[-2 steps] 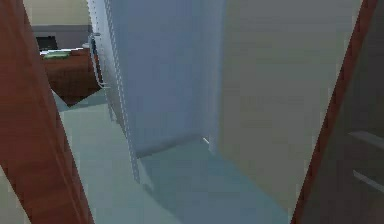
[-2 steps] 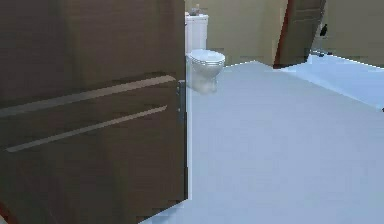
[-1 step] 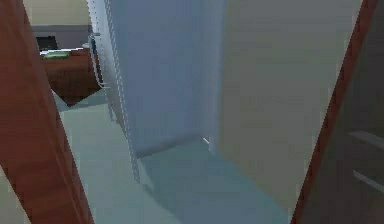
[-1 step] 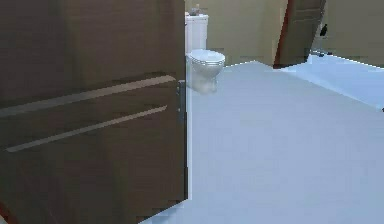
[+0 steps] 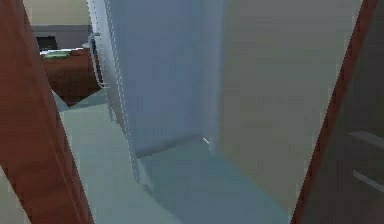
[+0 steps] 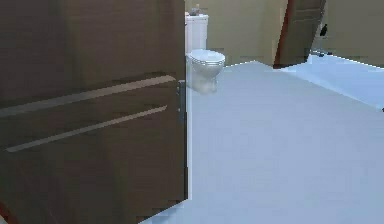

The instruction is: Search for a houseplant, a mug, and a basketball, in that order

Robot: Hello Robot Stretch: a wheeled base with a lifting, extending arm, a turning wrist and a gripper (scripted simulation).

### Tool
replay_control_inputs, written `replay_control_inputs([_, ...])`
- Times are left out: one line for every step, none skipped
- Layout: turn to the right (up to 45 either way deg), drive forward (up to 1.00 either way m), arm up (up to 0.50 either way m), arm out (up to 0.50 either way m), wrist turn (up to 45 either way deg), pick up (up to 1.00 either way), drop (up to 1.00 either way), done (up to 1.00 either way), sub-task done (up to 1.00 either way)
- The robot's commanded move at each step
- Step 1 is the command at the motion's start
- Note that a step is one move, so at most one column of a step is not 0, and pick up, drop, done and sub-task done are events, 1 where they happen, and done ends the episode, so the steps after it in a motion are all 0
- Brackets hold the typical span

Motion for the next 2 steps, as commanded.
replay_control_inputs([45.0,0.00,0.00,0.00,0.0,0.00,0.00,0.00,0.00])
replay_control_inputs([45.0,0.00,0.00,0.00,0.0,0.00,0.00,0.00,0.00])
